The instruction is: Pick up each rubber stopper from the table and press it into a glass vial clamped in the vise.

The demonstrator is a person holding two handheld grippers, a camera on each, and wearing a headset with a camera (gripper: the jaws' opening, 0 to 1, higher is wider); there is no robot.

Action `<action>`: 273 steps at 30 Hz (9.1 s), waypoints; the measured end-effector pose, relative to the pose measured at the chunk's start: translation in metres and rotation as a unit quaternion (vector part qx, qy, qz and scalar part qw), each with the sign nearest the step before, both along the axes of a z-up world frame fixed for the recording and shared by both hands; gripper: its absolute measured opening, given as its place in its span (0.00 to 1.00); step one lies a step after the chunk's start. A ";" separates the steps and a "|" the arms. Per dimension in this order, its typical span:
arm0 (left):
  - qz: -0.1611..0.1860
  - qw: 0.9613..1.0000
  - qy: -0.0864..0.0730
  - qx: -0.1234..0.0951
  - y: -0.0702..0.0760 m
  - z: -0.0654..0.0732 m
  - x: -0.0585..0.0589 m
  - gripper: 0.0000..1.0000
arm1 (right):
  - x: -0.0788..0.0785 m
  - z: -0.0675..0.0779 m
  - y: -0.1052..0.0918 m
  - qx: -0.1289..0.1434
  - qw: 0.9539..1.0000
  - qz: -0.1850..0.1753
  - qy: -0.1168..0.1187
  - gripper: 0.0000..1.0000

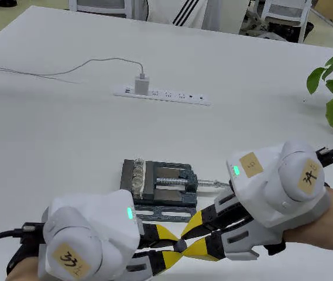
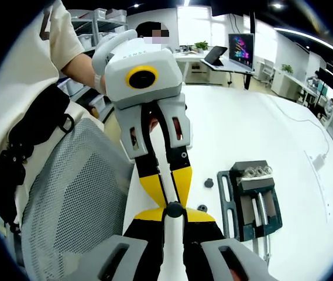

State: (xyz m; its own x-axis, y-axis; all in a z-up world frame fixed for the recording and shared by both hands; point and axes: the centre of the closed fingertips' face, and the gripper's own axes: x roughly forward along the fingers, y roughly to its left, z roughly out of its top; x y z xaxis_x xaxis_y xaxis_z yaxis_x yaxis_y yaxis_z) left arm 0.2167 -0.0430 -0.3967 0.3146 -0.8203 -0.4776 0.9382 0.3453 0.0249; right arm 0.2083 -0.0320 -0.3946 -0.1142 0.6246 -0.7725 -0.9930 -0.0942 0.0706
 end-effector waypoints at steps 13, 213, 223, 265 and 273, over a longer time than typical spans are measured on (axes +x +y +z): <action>0.027 1.000 0.009 0.009 0.012 -0.012 0.003 0.31 | 0.007 -0.004 -0.001 -0.010 1.000 0.000 -0.007 0.06; 0.227 0.973 0.050 -0.007 0.110 -0.044 0.032 0.74 | 0.163 -0.029 0.077 -0.218 0.971 0.086 -0.054 0.00; 0.225 0.973 0.056 -0.006 0.110 -0.048 0.032 0.74 | 0.163 -0.031 0.077 -0.221 0.970 0.089 -0.050 0.00; 0.241 0.968 0.069 -0.030 0.108 -0.054 0.046 0.73 | 0.166 -0.036 0.078 -0.262 0.963 0.063 -0.020 0.00; 0.240 0.968 0.069 -0.036 0.105 -0.052 0.052 0.73 | 0.170 -0.038 0.077 -0.272 0.960 0.071 -0.017 0.00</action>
